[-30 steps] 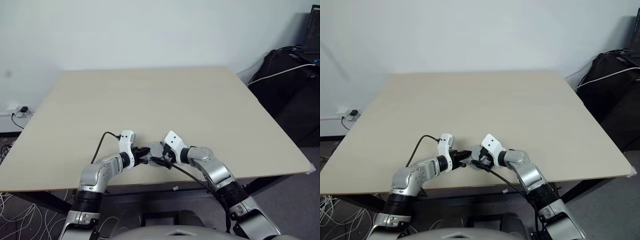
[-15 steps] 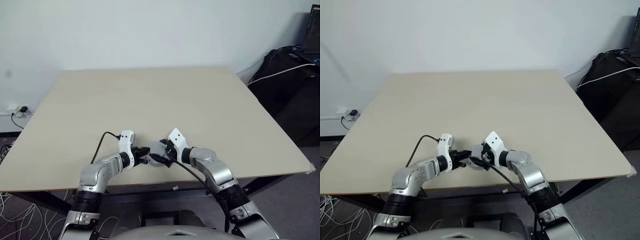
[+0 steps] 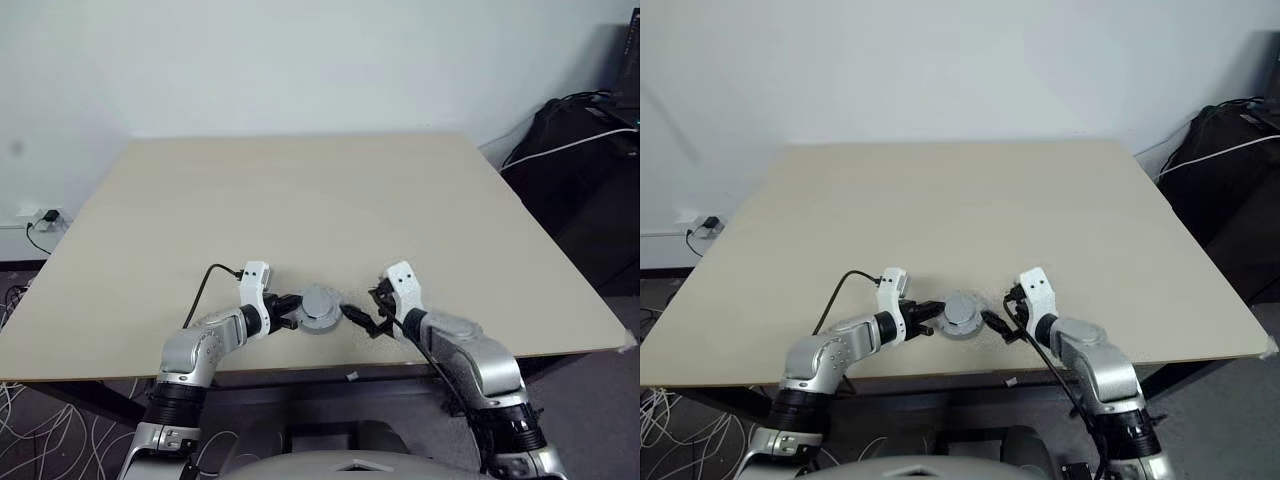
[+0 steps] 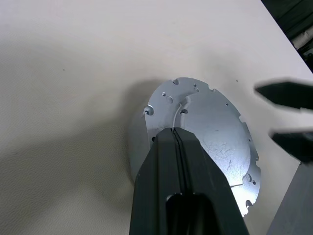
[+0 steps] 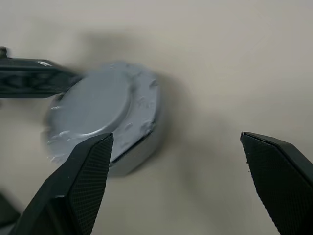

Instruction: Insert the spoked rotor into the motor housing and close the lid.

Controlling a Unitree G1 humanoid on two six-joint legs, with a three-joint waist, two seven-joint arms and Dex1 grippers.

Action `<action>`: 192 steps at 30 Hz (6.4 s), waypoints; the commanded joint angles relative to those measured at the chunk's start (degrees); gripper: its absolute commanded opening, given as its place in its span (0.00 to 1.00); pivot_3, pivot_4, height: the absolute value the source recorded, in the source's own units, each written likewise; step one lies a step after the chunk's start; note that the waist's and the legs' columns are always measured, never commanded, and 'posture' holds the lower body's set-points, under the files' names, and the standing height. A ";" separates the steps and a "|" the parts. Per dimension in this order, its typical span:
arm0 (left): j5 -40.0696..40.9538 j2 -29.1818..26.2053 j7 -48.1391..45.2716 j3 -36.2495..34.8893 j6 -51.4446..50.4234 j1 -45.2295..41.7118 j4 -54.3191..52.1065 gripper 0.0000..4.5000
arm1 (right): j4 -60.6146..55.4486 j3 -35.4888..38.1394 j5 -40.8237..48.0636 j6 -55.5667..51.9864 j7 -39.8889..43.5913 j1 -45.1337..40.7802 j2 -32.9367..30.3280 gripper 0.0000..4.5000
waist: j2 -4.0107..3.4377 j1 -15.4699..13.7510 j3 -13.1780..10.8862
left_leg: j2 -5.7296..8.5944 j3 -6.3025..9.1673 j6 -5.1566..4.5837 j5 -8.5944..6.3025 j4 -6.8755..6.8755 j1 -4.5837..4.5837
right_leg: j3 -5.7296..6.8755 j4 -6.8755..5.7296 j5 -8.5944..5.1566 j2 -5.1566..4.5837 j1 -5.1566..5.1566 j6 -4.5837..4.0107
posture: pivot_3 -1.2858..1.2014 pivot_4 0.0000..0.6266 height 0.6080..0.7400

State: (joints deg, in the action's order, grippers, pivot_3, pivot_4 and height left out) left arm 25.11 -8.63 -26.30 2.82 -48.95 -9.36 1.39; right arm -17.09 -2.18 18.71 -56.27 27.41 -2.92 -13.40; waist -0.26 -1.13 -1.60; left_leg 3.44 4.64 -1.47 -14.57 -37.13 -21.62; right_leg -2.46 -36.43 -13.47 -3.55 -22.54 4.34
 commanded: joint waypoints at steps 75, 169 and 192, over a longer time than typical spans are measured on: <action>-1.50 1.07 -0.48 1.41 -0.47 2.06 -1.69 0.00 | 20.55 24.30 23.26 -22.23 -12.54 -14.71 27.19 0.99 | -0.60 2.46 0.23 | 0.05 -0.02 -0.03 -0.03 0.21 -0.07 | -0.04 0.34 0.29 0.01 -0.05 0.27 | 0.52 0.00 1.00; 54.40 17.79 12.10 -13.14 12.88 32.29 -20.05 0.09 | 12.25 25.21 42.95 -19.28 -22.07 -16.98 28.32 0.43 | -0.58 2.89 -0.81 | -0.03 -0.07 -0.28 -0.15 0.20 -0.55 | -0.04 0.52 0.06 -0.01 -0.45 -0.09 | 0.52 0.00 1.00; 62.72 17.68 12.34 -8.66 18.86 30.26 -18.37 1.00 | 12.81 17.21 59.20 -20.64 -32.18 -14.04 26.50 0.43 | -0.58 2.87 -0.79 | -0.02 -0.16 -0.46 0.00 0.05 -0.99 | -0.09 0.45 0.28 0.10 -0.84 -0.33 | 0.52 0.00 1.00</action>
State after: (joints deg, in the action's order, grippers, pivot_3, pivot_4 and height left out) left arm 86.66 4.21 -12.72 -7.50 -30.47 21.16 -16.01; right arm -2.89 17.85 73.99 -76.93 -5.34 -19.45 9.28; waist -0.84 1.74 -2.39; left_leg 3.42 4.47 -1.93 -14.57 -37.09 -22.60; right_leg -2.56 -35.98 -13.18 -3.45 -23.38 4.02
